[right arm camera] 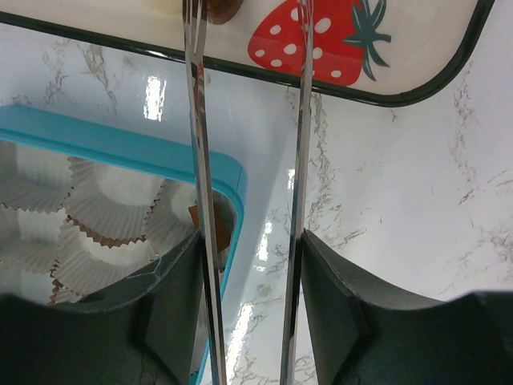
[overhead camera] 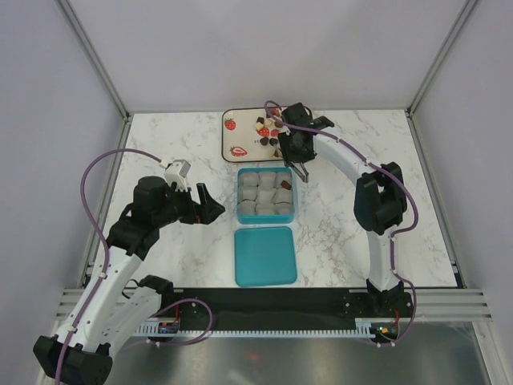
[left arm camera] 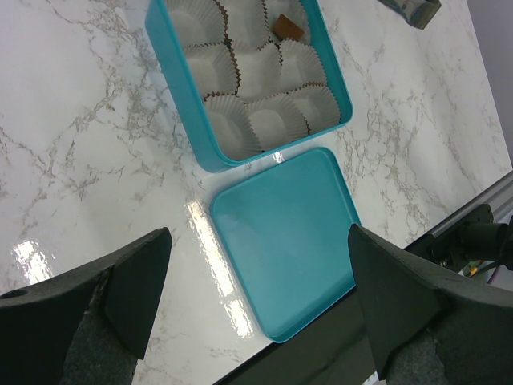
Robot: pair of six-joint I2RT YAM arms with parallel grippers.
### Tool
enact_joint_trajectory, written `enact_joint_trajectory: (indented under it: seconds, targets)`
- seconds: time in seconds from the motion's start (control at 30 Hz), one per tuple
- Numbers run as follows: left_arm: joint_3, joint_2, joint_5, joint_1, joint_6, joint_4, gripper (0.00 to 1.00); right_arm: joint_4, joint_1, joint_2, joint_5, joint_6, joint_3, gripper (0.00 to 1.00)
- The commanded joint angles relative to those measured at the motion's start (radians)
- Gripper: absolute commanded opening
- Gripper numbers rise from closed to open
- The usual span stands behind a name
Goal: Pack the chocolate
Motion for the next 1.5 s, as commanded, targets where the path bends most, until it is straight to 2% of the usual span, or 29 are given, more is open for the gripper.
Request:
enact_joint_trajectory:
  seconds: [0.0, 0.2, 0.5, 1.47]
  targets:
    - [0.002, -0.007, -0.011, -0.003, 0.031, 0.008, 0.99, 0.017, -0.012, -0.017, -0.001, -0.005, 0.072, 0.56]
    - [0.003, -0.007, -0.011, -0.003, 0.029, 0.007, 0.99, -0.003, -0.024, -0.014, -0.049, 0.004, 0.136, 0.55]
    - [0.002, -0.008, -0.009, -0.002, 0.029, 0.005, 0.99, -0.001, -0.024, -0.003, -0.14, 0.025, 0.133, 0.54]
    - [0.002, -0.008, -0.011, -0.002, 0.029, 0.008, 0.99, -0.015, 0.004, 0.073, -0.19, 0.047, 0.149, 0.49]
